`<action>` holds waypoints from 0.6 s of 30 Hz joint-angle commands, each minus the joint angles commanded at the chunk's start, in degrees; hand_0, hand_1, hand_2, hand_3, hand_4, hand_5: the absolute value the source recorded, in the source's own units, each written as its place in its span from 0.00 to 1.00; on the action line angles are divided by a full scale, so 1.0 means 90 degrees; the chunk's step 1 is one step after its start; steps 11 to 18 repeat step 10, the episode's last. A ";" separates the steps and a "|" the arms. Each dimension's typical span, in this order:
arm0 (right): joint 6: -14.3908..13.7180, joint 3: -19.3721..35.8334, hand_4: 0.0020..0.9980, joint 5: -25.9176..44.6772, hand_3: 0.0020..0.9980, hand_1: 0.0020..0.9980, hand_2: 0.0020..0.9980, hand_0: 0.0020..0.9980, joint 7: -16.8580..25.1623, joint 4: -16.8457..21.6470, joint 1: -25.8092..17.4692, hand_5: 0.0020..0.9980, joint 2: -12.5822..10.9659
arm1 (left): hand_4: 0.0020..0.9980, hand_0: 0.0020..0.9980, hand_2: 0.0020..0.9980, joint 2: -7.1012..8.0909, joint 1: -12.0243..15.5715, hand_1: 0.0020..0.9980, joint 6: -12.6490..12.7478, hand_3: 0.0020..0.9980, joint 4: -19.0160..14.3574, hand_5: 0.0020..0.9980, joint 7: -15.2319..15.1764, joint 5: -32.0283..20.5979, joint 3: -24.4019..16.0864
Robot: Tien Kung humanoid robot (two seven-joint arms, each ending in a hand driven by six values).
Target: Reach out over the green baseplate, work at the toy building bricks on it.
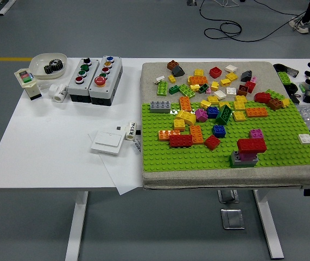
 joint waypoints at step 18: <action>0.0004 -0.0028 1.00 -0.0003 0.84 0.86 0.87 0.92 -0.0001 -0.0017 0.0036 0.87 -0.0008 | 0.56 0.60 0.65 -0.0010 -0.0028 0.68 0.0004 0.55 -0.0002 0.61 -0.0069 -0.0175 0.0101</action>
